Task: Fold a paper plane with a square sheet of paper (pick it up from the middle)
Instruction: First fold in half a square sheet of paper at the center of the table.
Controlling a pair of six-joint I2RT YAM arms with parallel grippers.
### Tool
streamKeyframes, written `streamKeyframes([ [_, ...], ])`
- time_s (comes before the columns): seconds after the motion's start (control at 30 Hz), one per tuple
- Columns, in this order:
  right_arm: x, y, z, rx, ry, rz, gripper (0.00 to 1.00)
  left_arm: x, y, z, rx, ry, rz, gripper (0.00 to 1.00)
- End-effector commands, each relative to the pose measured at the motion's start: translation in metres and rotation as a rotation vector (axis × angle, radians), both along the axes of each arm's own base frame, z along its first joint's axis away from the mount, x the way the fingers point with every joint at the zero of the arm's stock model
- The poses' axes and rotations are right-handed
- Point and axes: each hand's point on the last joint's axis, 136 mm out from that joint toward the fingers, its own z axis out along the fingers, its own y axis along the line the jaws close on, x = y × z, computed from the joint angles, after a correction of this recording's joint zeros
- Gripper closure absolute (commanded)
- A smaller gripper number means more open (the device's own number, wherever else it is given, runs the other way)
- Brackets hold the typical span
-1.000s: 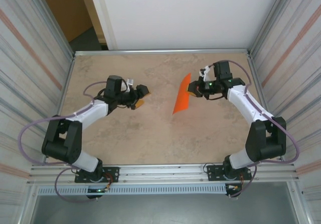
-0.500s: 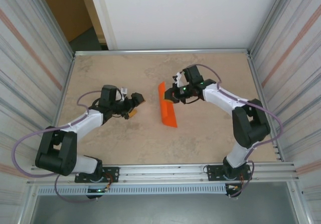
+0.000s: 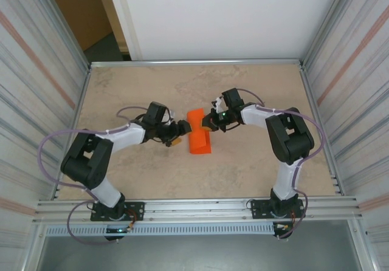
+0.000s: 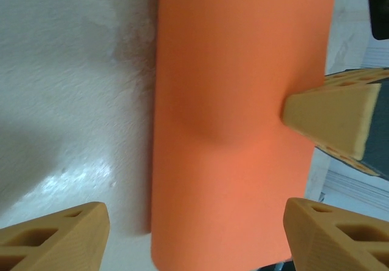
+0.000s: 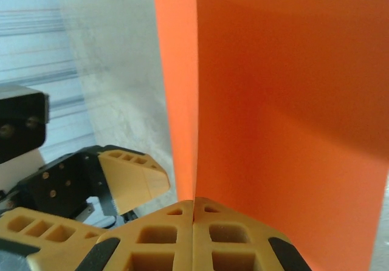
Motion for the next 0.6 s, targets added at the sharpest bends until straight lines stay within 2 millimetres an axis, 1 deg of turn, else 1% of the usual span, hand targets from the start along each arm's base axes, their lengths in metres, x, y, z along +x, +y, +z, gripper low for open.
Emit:
streamKeyframes([
  [0.0, 0.004, 0.004, -0.002, 0.012, -0.023, 0.044, 1.0, 0.008, -0.006, -0.004, 0.076, -0.017, -0.022, 0.26],
  [0.07, 0.006, 0.003, -0.005, 0.006, -0.023, 0.048, 1.0, 0.009, -0.01, -0.009, 0.109, -0.003, -0.028, 0.3],
  [0.2, 0.013, -0.001, -0.01, 0.003, -0.02, 0.048, 1.0, 0.015, -0.006, -0.024, 0.194, 0.028, 0.017, 0.42],
  [0.3, 0.013, -0.002, -0.011, 0.006, -0.015, 0.057, 1.0, 0.02, -0.008, -0.029, 0.209, 0.032, 0.024, 0.43],
  [0.47, 0.011, -0.003, -0.016, 0.005, -0.004, 0.064, 1.0, 0.023, -0.02, -0.032, 0.21, 0.036, -0.002, 0.43],
  [0.57, 0.01, -0.002, -0.016, 0.007, -0.001, 0.067, 1.0, 0.024, -0.021, -0.036, 0.237, 0.045, -0.008, 0.44],
])
